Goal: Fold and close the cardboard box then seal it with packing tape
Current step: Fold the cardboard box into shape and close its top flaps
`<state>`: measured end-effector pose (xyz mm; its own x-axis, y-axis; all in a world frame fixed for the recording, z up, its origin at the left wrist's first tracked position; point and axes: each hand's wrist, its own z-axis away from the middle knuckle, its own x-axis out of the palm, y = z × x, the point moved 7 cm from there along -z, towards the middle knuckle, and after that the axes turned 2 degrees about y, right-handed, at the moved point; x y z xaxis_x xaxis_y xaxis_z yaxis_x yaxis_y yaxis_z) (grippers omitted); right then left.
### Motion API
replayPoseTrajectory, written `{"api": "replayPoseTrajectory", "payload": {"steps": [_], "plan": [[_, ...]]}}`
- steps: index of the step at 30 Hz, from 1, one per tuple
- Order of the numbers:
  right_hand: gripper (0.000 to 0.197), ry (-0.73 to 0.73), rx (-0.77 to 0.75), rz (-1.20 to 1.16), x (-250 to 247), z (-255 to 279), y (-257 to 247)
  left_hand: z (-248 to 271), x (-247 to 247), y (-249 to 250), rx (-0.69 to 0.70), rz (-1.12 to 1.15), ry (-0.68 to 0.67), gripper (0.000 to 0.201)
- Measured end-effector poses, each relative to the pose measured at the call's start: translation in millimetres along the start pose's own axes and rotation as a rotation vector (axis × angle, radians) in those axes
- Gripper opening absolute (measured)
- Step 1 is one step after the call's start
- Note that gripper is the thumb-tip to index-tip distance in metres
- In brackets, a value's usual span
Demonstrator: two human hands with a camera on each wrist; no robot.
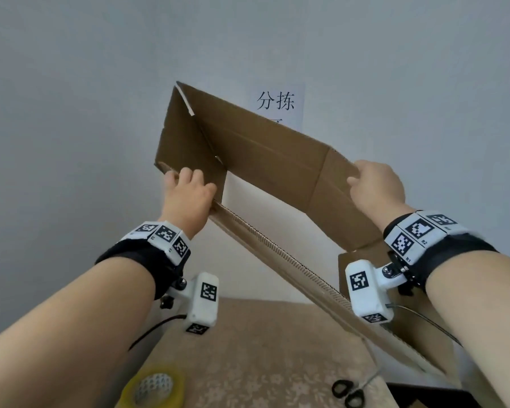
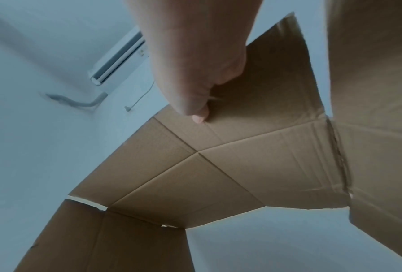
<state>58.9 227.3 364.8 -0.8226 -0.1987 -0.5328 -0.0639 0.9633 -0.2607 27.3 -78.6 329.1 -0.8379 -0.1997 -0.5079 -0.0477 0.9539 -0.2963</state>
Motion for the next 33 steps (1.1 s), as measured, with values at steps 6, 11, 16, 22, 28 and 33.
{"api": "replayPoseTrajectory", "payload": {"steps": [6, 11, 16, 22, 28, 33], "plan": [[0.010, 0.014, 0.178, -0.135, -0.9, 13.6, 14.3, 4.4, -19.5, 4.9, -0.152, 0.249, 0.085, 0.037], [0.016, 0.005, 0.286, -0.207, 7.9, 20.0, 19.7, 14.0, 5.8, 6.3, -0.380, 0.770, -0.126, 0.058], [0.017, 0.007, 0.298, -0.232, 14.9, 24.1, 11.7, 19.2, 13.9, 27.3, -0.598, 1.357, -0.279, 0.057], [0.015, -0.056, 0.231, -0.217, 21.0, 29.8, 14.2, 22.9, 24.8, 46.4, -0.674, 1.417, -0.427, 0.101], [0.036, -0.247, -0.026, -0.083, 14.0, 46.2, 13.5, 13.1, 0.4, 26.9, -0.644, 1.247, -0.226, 0.076], [0.037, -0.159, -0.019, -0.165, -3.2, 51.5, -7.5, 8.6, -23.1, 5.3, -0.634, 1.069, -0.182, 0.037]]}}
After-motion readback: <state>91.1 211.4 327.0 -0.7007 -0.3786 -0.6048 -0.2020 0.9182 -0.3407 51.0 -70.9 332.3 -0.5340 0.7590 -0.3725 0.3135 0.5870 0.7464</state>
